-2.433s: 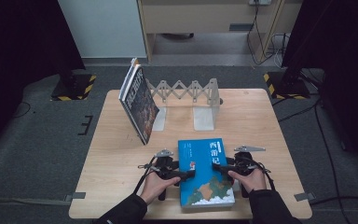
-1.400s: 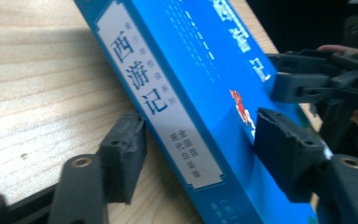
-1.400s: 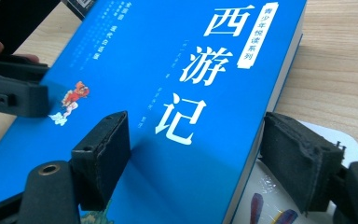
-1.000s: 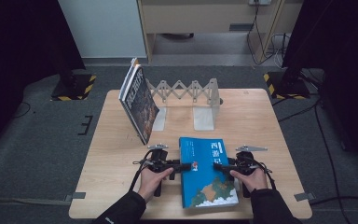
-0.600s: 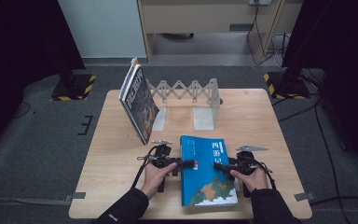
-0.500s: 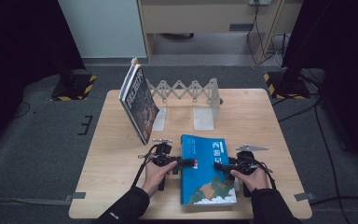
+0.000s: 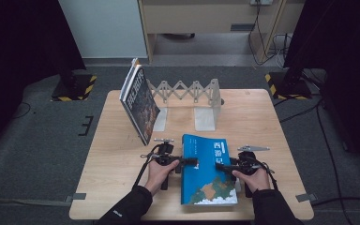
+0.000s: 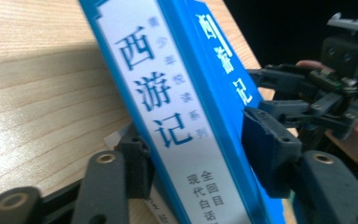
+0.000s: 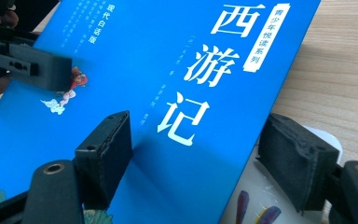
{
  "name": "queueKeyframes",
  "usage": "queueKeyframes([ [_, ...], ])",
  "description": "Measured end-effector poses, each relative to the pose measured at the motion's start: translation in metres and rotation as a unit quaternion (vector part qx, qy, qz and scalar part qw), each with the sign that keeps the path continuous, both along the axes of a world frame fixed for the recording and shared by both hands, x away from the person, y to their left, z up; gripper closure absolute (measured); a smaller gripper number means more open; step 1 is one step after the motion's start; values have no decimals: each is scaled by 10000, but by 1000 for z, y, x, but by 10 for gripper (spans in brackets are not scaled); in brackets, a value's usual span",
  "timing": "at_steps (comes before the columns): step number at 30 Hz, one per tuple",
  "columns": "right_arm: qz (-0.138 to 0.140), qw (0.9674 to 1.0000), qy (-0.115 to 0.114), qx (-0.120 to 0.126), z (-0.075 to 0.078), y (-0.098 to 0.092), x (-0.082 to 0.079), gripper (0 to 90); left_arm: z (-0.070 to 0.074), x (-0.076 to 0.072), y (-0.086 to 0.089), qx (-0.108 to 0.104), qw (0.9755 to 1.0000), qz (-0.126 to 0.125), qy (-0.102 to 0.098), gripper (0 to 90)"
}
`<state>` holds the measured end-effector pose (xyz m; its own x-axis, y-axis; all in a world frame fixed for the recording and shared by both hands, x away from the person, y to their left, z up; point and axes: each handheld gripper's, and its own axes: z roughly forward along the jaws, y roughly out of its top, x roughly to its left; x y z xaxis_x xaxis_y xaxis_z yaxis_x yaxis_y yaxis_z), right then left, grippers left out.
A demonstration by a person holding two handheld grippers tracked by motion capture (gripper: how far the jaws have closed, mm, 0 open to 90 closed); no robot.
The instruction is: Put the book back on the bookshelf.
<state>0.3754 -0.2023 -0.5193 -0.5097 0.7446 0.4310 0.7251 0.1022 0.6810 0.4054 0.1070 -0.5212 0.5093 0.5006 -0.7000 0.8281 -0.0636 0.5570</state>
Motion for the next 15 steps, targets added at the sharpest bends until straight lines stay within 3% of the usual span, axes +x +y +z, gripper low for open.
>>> queueKeyframes([
  [7,-12,10000,20,58,1,0,0,266,13,-6,-5,316,9992,-22,-240,496],
  [15,21,10000,14,94,1,0,0,269,23,-9,-7,481,9980,-39,-409,499],
])
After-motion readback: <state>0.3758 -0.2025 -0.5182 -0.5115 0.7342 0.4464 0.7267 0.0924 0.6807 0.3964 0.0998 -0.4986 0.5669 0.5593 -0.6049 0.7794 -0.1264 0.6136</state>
